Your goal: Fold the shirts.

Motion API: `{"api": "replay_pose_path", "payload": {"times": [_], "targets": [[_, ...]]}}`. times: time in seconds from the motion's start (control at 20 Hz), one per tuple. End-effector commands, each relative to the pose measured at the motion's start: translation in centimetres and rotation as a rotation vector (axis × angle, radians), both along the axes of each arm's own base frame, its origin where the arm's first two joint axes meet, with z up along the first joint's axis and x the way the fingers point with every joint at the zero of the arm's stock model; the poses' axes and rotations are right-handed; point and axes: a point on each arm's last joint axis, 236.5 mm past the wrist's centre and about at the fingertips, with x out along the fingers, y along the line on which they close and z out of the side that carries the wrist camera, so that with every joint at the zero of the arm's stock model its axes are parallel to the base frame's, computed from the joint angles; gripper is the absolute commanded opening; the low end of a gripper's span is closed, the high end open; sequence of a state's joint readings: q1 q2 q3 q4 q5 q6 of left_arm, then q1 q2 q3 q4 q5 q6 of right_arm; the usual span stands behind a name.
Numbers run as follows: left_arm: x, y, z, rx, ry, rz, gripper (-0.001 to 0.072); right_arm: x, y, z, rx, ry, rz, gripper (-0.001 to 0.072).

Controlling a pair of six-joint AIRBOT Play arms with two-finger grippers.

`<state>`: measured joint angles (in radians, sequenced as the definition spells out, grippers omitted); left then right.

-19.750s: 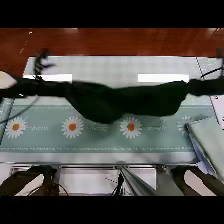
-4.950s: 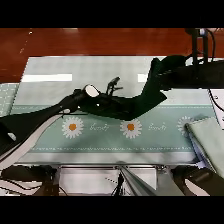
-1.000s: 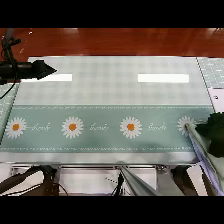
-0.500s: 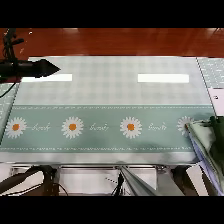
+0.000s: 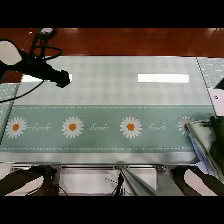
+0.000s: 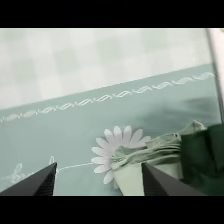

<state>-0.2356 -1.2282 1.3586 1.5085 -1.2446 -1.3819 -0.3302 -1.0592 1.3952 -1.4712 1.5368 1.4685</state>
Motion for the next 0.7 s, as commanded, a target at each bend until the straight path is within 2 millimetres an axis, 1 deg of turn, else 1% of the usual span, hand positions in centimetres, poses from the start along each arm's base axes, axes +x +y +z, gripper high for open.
{"api": "replay_pose_path", "payload": {"times": [0.0,0.1,0.2,0.3,0.4,0.5,0.65], "targets": [[-1.2,0.3,-0.7,0.109,0.042,0.027,0.0657,2.5,4.5,-3.7,-0.130,0.126,0.172,0.0613],[-1.1,0.3,-0.7,0.109,0.042,0.028,0.0657,3.2,6.7,-5.6,-0.114,0.180,0.214,0.0612],[-1.1,0.3,-0.8,0.109,0.043,0.028,0.0658,3.4,7.8,-7.3,-0.102,0.230,0.229,0.0612],[-1.1,0.3,-0.8,0.109,0.043,0.028,0.0658,3.6,8.7,-8.5,-0.063,0.258,0.236,0.0611],[-1.1,0.3,-0.8,0.109,0.043,0.028,0.0660,3.7,8.6,-9.1,-0.065,0.276,0.247,0.0611],[-1.1,0.3,-0.8,0.109,0.043,0.028,0.0660,4.2,8.7,-9.3,-0.070,0.258,0.263,0.0594],[-1.1,0.3,-0.8,0.109,0.044,0.028,0.0660,5.0,8.9,-9.5,-0.067,0.226,0.265,0.0594]]}}
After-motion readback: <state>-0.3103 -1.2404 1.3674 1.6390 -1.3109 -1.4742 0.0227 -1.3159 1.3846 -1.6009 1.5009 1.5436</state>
